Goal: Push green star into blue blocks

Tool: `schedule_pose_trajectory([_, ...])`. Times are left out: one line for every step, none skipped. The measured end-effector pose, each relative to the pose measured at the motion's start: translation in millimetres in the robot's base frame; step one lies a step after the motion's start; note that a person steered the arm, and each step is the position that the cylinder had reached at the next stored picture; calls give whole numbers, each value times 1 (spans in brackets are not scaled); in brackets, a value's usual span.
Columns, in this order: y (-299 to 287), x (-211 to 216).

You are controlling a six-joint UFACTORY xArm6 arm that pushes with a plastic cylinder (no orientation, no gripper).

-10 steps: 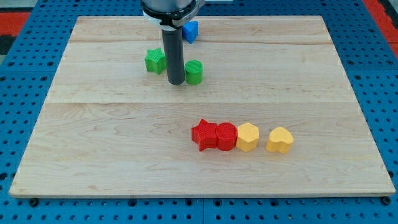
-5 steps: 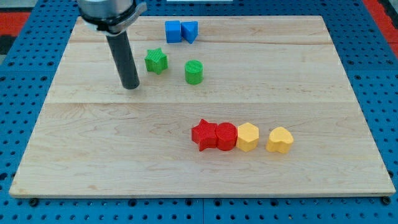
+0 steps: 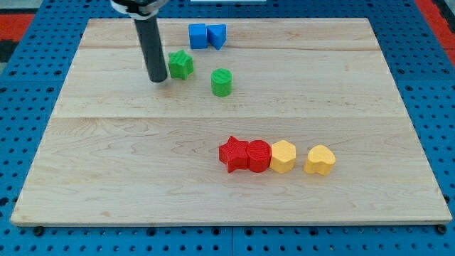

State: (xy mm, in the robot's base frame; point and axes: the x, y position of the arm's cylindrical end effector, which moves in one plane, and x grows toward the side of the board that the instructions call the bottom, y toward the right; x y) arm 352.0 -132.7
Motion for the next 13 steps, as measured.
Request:
schedule_pose_trajectory([8, -24])
schedule_pose_trajectory([49, -48])
schedule_pose_trajectory([75, -54])
schedule_pose_trajectory([36, -48])
schedule_pose_trajectory([-4, -22])
schedule_pose_trajectory([2, 6])
schedule_pose_trajectory([36, 12])
schedule_pose_trajectory([73, 8])
schedule_pose_trajectory([87, -11])
schedule_pose_trajectory([87, -31])
schedule_pose_trajectory([87, -27])
schedule_pose_trajectory([83, -24])
schedule_pose_trajectory([98, -12])
